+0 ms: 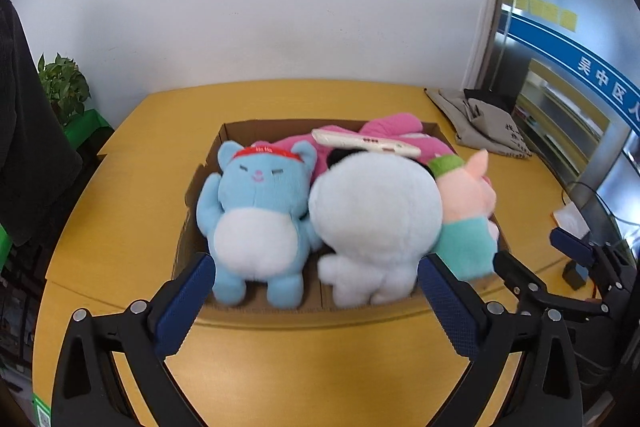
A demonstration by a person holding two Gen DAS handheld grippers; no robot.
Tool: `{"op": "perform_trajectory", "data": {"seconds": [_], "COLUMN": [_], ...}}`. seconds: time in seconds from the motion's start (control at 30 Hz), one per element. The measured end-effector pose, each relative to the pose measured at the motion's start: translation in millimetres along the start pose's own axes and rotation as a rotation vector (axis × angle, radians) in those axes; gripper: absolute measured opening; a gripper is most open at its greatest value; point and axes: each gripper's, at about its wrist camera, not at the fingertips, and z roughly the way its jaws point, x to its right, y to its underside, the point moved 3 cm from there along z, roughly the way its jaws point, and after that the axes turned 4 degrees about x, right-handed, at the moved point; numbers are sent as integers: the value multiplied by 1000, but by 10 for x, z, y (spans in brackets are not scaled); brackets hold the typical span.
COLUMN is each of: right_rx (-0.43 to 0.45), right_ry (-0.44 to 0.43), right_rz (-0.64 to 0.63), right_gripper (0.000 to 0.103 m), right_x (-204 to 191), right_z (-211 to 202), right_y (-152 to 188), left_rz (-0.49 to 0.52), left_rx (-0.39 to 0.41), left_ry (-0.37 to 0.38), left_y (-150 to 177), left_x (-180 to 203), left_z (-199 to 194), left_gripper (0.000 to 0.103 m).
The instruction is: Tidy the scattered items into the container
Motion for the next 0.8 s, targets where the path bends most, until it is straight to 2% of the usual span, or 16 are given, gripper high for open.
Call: {"op": "perform_trajectory", "data": {"seconds": [0.1,0.3,0.43,0.8], "right_rx": [-10,-29,-42,-54], "right_ry": [4,12,17,9], "right_rz": [6,19,28,21], "right_gripper": [84,84,84,84], "right_x": [19,58,84,71], "right_z": [-44,-132,-190,-274], "right_y": [113,339,490,694], "left_rz": [1,28,2,14], "left_rx": [20,56,19,3], "left_ry": [3,-54,-32,-12], "left_y": [195,461,596,757], "left_x": [46,95,89,176], "left_z": [-132,-283,-227,-257], "left_gripper": [103,103,103,103]}}
